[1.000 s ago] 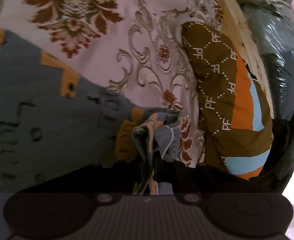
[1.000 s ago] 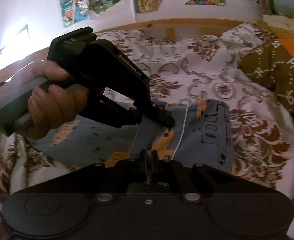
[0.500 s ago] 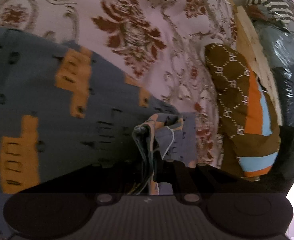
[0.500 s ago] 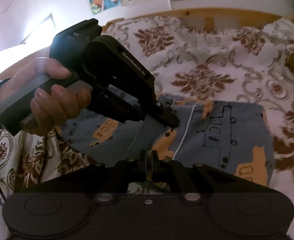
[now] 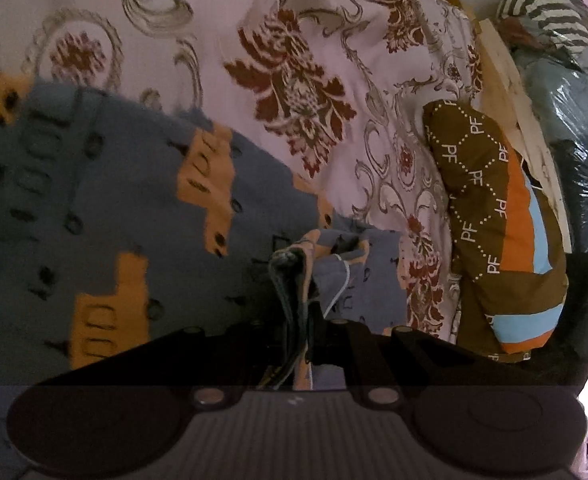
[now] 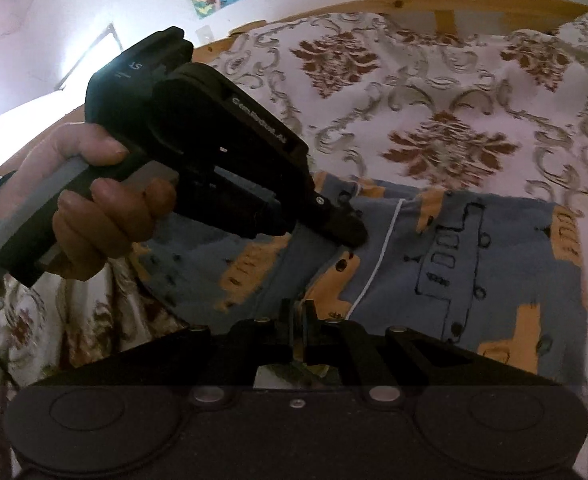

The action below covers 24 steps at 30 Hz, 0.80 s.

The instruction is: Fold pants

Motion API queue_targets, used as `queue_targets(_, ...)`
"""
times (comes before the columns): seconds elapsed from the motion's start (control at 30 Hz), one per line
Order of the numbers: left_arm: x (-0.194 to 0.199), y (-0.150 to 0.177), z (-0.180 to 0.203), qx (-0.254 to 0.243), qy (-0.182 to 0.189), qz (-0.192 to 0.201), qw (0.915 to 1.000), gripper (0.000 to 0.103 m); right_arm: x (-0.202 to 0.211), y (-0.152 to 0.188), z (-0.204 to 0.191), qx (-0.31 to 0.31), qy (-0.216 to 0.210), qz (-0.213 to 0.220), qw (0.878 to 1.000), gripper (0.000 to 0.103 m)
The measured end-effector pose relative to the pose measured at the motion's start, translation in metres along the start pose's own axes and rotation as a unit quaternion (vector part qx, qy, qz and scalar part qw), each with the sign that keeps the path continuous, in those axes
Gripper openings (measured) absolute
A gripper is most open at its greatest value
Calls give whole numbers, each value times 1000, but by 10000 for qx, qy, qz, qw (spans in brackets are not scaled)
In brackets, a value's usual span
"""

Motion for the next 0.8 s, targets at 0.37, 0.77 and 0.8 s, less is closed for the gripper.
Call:
queue_targets(0.37,46,-22,-41,139,-369,122,9991,10,-43,-26,-37,19,-592,-82,9982,3)
queue_targets(0.77,58,-27,-68,126,-730,195,9971,15,-58,-26,-50,285,-811,-173,9962,36)
queue_targets(0.8,61,-26,-69,131,-719,248,9970,17,-53,-27,-50,432,-818,-122,9956,45)
Point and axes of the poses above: each gripper's, at about its wrist camera, not at the fingertips, and x roughly against the way its jaws point, z to its right, y to its underside, the point moved 3 cm from there along -x, roughly the way its jaws point, and after that the axes turned 7 degrees about x, right-handed, at the moved point
